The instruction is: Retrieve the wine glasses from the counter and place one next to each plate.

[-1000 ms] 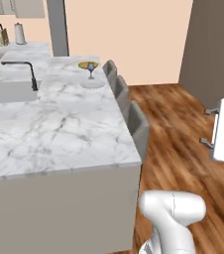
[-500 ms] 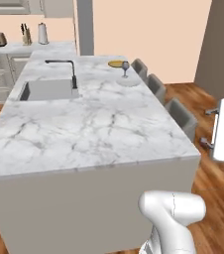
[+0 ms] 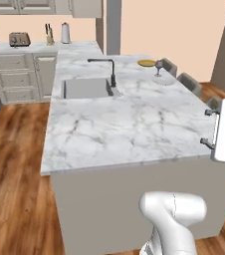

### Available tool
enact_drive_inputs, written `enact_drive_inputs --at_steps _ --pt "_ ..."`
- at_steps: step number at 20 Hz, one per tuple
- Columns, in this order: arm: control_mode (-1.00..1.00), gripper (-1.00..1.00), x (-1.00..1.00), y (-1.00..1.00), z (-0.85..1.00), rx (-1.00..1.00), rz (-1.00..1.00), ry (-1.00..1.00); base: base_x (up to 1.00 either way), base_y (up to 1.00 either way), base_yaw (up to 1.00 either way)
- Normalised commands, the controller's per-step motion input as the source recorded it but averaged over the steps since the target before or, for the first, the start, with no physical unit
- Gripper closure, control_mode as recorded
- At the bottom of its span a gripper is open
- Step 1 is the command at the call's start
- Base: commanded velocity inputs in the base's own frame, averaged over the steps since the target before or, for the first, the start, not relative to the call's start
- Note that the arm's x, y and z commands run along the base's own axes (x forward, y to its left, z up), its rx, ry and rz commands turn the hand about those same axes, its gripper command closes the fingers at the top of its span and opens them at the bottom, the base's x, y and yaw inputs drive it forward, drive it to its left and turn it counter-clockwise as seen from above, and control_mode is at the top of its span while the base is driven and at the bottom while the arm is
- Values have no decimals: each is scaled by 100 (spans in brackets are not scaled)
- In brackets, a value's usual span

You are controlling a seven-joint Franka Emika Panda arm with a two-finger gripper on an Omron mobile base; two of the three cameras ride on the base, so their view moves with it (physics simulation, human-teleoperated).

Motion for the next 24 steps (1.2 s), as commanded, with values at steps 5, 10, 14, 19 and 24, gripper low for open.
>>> enact_drive_inputs --at_steps 5,10,14,19,24 --pt "100 -100 0 0 0 0 0 0 -2 100 0" --pt "100 -100 0 0 0 0 0 0 0 100 0" --pt "100 -100 0 0 0 0 0 0 0 100 0" --pt "100 -100 0 0 0 0 0 0 0 100 0" --pt "100 -100 0 0 0 0 0 0 1 100 0"
